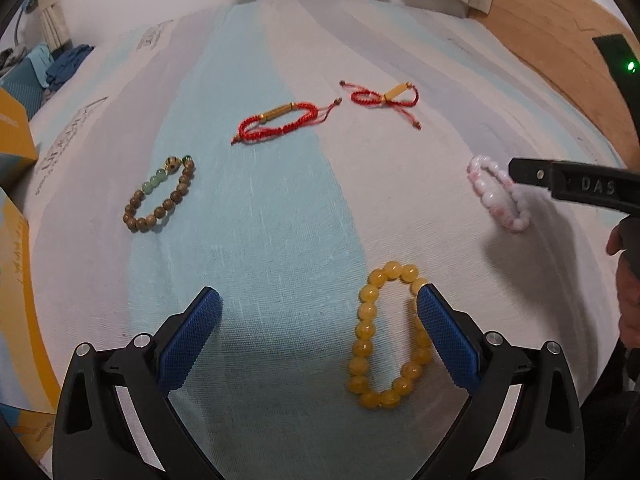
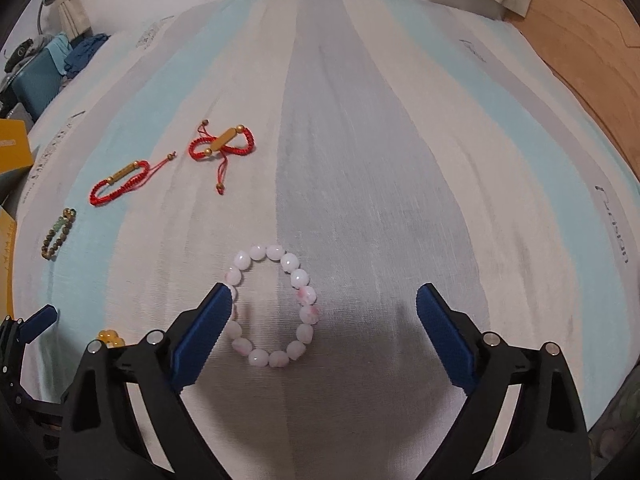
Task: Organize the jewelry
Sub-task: 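Grasp the yellow bead bracelet with the left gripper while the right grasps the pink-white bracelet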
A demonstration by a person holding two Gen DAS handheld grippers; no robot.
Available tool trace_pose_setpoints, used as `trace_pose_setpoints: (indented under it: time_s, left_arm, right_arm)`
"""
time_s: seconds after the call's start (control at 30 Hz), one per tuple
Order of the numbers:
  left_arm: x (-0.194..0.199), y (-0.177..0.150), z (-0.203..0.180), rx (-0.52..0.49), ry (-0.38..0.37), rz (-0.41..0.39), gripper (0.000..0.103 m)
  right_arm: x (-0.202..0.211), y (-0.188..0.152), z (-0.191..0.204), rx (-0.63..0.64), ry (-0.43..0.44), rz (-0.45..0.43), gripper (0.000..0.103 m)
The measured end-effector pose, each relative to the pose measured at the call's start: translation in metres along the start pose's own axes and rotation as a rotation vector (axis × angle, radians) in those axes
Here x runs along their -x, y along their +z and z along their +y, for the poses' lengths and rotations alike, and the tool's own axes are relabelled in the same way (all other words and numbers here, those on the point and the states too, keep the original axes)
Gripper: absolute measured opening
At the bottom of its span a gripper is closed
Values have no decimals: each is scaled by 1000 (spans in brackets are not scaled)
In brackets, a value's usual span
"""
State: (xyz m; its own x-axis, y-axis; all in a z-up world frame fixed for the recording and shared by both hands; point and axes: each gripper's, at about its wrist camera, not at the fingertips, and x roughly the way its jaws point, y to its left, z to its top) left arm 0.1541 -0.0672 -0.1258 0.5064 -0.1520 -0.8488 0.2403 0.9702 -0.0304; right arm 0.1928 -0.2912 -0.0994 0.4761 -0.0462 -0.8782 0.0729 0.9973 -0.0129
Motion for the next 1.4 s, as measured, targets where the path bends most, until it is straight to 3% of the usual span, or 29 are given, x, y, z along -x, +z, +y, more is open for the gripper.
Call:
trace_pose_setpoints:
  time_s: [0.63, 1.07, 1.3, 1.4]
  left_arm:
    - [-11, -5, -1, -16, 38, 6, 92]
    - [-8, -9, -15, -62, 43, 3, 67]
    - [-8, -9, -23, -79, 41, 16, 51]
    - [-7, -9, -25, -89, 33, 22, 38]
  right_arm:
    - [-26, -5, -9, -32, 15, 98, 69]
    - [-34, -5, -11, -31, 42, 132, 52]
    - [-37, -5, -11, -51, 66, 149, 29]
    - [-37, -5, -12, -56, 64, 155, 20]
